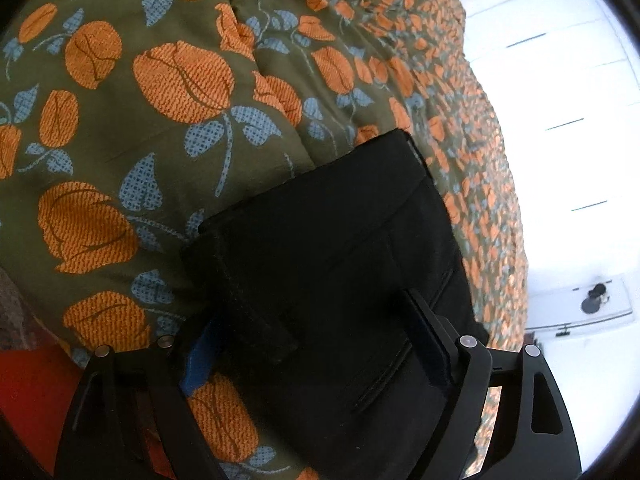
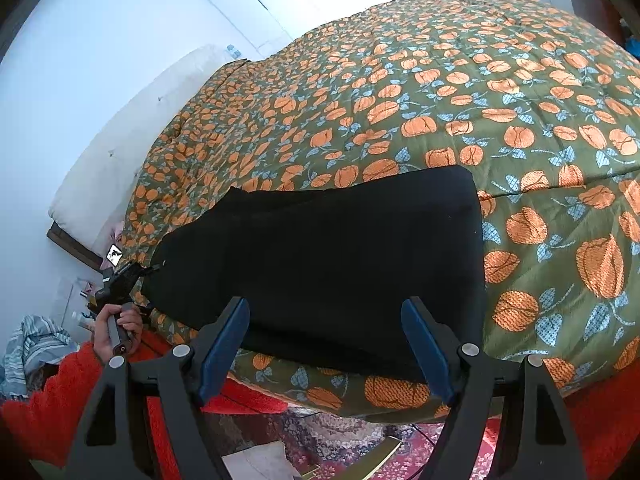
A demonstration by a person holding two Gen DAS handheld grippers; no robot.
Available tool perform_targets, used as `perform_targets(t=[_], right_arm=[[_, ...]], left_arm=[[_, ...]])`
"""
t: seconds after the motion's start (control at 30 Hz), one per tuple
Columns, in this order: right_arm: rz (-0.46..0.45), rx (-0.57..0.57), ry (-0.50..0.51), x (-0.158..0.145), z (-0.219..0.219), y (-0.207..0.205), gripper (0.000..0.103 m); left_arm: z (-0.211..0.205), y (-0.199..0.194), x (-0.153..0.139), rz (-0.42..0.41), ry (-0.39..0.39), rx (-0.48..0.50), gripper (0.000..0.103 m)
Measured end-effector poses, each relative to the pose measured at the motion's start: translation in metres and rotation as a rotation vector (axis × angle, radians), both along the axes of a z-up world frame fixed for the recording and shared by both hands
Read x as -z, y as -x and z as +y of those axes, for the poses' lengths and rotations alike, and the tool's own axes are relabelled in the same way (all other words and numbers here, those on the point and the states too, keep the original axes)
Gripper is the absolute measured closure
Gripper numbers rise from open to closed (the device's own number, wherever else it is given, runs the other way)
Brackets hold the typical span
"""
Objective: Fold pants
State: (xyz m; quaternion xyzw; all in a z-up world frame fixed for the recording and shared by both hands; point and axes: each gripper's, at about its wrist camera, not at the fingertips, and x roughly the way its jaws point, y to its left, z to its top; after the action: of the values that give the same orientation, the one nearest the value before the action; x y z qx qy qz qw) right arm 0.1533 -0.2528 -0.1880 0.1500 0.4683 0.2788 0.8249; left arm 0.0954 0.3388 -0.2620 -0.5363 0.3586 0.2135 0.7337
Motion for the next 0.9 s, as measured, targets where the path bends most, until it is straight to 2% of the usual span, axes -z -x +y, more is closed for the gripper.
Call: perform_targets(t=[0.07,0.17,0.23,0.27,0.33,0.4,0.47,0.6,0.73,0.83,0.9], right_arm=[[0.006,0.003,0.001,0.001,-0.001,-0.001,0.025],[0.007,0.009,-0.003,0.002,-0.002,-0.001,0.025],[0.006,0.016,-0.008,0.002,-0.004,-0.001,0.025],[0.006,0.018,-0.01,0.002,-0.005,-0.001,0.025],[0.009,0.022,-0.016,0.002,-0.007,-0.001,0.025],[0.011,0.026,-0.019,0.003,-0.008,-0.002,0.025],[0.013,0.028,-0.023,0.003,-0.008,-0.002,0.025],[0.009,0.024,-0.025,0.002,-0.007,-0.001,0.025],[0.01,0.027,-0.031,0.003,-0.008,-0.002,0.025],[0.02,0.037,-0.039,0.005,-0.01,-0.003,0.025],[0.023,0.042,-0.046,0.005,-0.011,-0.004,0.025]], left_arm=[[0.0,0.003,-0.002,-0.012,-0.001,-0.005,0.025],[-0.003,0.007,-0.006,0.012,-0.036,-0.004,0.037],[-0.004,0.01,-0.009,0.016,-0.056,-0.01,0.054],[-0.004,0.013,-0.011,0.015,-0.061,-0.013,0.058],[-0.004,0.019,-0.014,0.012,-0.062,-0.025,0.075],[-0.006,0.023,-0.02,0.01,-0.072,-0.023,0.082],[-0.014,0.021,-0.033,0.037,-0.138,-0.001,0.085],[-0.064,0.009,-0.086,0.108,-0.45,0.119,0.089],[-0.147,0.0,-0.139,0.07,-0.769,0.326,0.09],[-0.223,-0.007,-0.156,0.042,-1.003,0.534,0.09],[-0.277,-0.012,-0.151,0.022,-1.14,0.687,0.089]])
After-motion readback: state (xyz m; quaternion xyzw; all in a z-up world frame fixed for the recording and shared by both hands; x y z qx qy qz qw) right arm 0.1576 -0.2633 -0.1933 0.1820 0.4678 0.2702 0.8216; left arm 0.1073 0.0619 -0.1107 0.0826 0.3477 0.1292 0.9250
